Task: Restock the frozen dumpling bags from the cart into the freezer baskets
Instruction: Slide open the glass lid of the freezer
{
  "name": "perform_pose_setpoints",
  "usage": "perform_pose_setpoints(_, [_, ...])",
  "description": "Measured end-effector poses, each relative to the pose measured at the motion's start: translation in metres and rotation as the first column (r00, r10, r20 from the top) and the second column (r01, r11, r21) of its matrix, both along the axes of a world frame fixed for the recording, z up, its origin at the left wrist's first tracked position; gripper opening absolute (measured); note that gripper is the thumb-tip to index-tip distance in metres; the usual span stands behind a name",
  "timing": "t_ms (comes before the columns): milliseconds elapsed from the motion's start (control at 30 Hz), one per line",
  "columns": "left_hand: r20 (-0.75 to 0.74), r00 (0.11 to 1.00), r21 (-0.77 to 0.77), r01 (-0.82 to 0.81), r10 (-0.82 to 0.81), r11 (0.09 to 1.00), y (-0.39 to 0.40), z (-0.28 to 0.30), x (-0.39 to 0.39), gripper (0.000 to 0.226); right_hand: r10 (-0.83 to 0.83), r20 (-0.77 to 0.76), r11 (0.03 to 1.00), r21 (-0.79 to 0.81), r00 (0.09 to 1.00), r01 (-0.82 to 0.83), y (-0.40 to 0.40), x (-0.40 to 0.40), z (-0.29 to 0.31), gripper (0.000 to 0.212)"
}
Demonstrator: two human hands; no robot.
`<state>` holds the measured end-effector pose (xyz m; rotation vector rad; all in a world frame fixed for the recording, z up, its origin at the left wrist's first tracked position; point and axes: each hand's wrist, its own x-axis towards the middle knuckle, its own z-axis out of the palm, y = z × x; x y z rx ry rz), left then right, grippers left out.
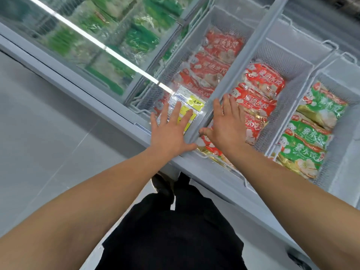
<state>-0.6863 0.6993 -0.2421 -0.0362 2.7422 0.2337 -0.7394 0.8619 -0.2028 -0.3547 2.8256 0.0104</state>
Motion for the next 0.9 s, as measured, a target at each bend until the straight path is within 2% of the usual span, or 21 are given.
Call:
perform_pose_setpoints(433, [0.026, 0.998, -0.034, -0.06, 0.061, 0.998, -0.122, 0.009, -0.041, 0.107, 0.054, 0.028, 0.979, -0.196, 0.998, -0.048, -0.118, -0.047, -0.004, 0.105])
perform_pose_setpoints(900, [0.009, 1.0, -0.01, -0.003, 0.003, 1.0, -0.219, 0.003, -0.073, 0.108, -0.02, 0.05, 0.982, -0.188, 0.999, 0.029, -0.214, -0.078, -0.005, 0.105])
